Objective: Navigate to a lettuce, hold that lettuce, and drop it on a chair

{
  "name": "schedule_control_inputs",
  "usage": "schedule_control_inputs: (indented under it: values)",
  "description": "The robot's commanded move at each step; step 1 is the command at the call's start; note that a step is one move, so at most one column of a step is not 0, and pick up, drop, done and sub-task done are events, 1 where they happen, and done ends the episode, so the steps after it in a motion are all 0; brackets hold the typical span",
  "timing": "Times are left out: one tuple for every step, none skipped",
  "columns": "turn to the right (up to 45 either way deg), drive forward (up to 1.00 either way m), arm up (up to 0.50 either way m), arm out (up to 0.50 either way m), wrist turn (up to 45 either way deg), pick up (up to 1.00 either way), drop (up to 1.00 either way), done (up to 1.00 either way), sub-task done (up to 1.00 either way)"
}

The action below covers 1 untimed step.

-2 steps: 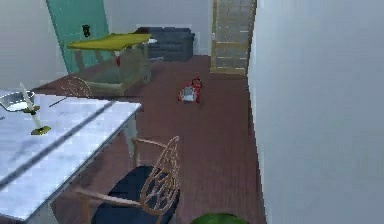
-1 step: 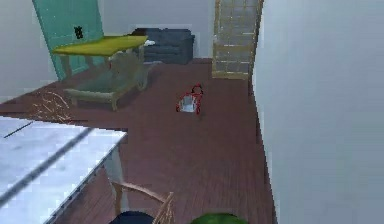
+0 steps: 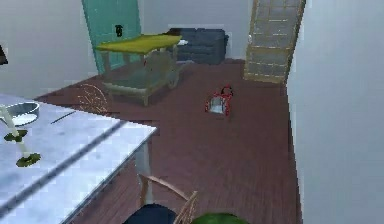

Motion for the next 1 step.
schedule_control_inputs:
  values:
    - [6.0,0.0,0.0,0.0,0.0,0.0,0.0,0.0,0.0]
